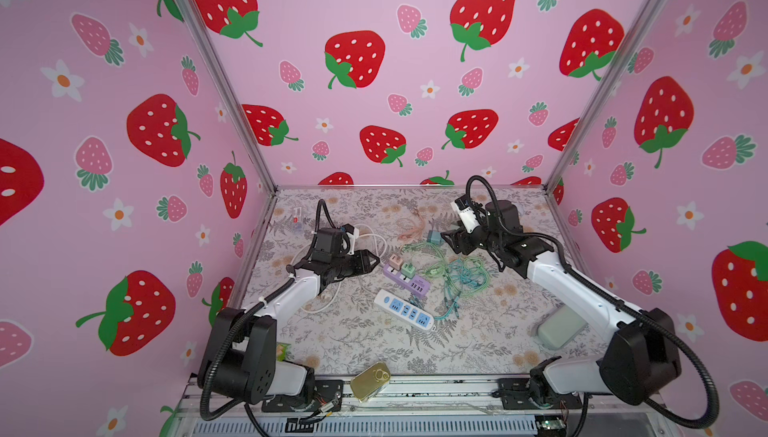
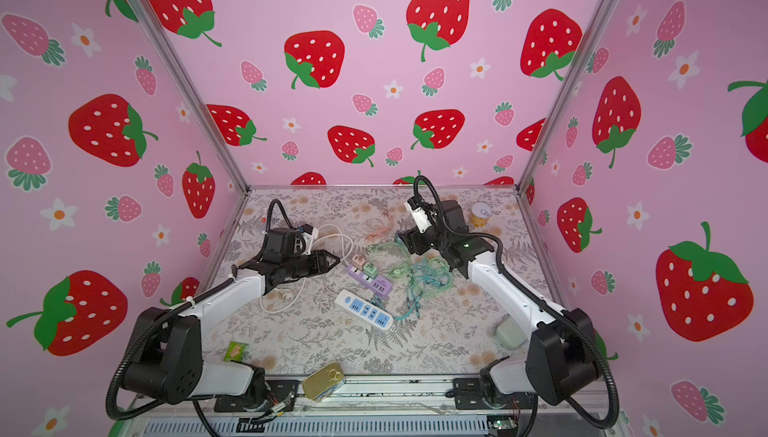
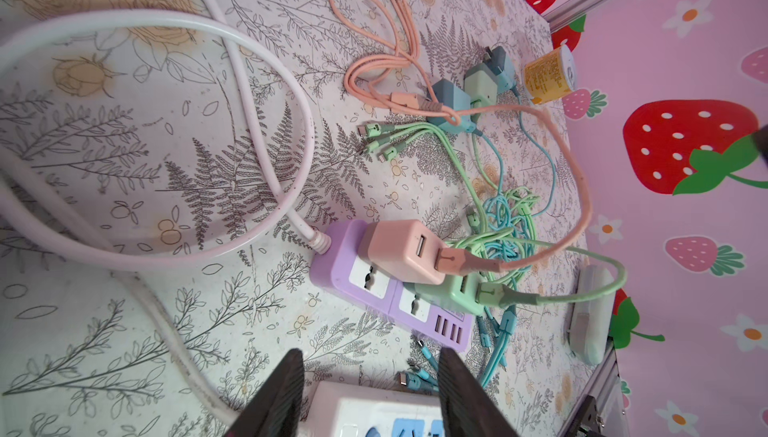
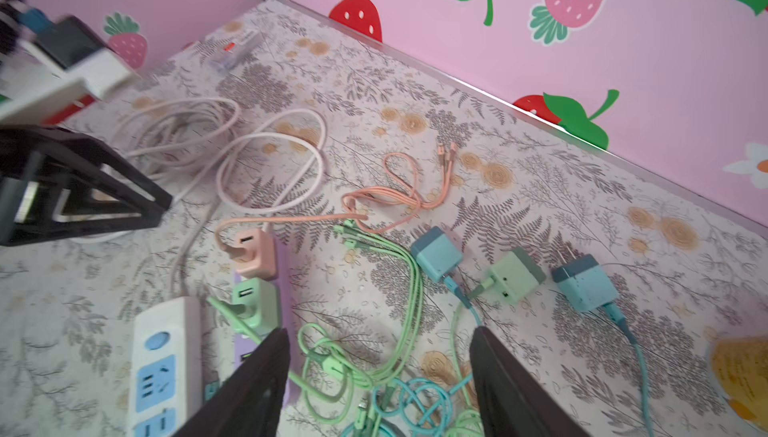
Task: Insert the plug
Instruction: 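Move the right gripper over the teal charger cube farther from the robot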
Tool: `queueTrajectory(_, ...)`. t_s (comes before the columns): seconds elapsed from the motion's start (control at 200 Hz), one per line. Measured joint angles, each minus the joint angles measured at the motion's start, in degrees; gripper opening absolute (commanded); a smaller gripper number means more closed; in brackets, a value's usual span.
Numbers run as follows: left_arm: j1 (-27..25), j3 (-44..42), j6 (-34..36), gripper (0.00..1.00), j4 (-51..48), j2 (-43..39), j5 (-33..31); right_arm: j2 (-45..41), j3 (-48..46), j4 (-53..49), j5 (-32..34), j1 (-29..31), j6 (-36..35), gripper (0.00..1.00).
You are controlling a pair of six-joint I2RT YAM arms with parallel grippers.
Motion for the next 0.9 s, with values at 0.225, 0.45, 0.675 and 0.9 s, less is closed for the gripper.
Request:
queueTrajectory(0.225, 0.0, -0.5, -0.2, 0.61, -2.0, -5.0, -0.4, 9.3, 4.2, -0.4, 3.6, -1.4, -5.1, 0.75)
queueTrajectory(0.45, 0.0, -1.5, -0.7, 0.66, -4.3, -11.3, -0.8, 17.6, 10.9, -3.8, 4.0, -2.7, -13.8, 0.77)
queueTrajectory(0.675, 0.0, -1.7, -0.9, 0.71, -7.4, -15.8, -1.5, 25.9, 17.4, -6.5, 2.3, -4.4, -20.1, 0.83)
queueTrajectory(0.9, 0.0, -1.8, -0.9, 0.71, -10.3, -18.9, -1.8, 35.5, 25.2, -9.6, -0.6, -5.2, -24.3, 0.82)
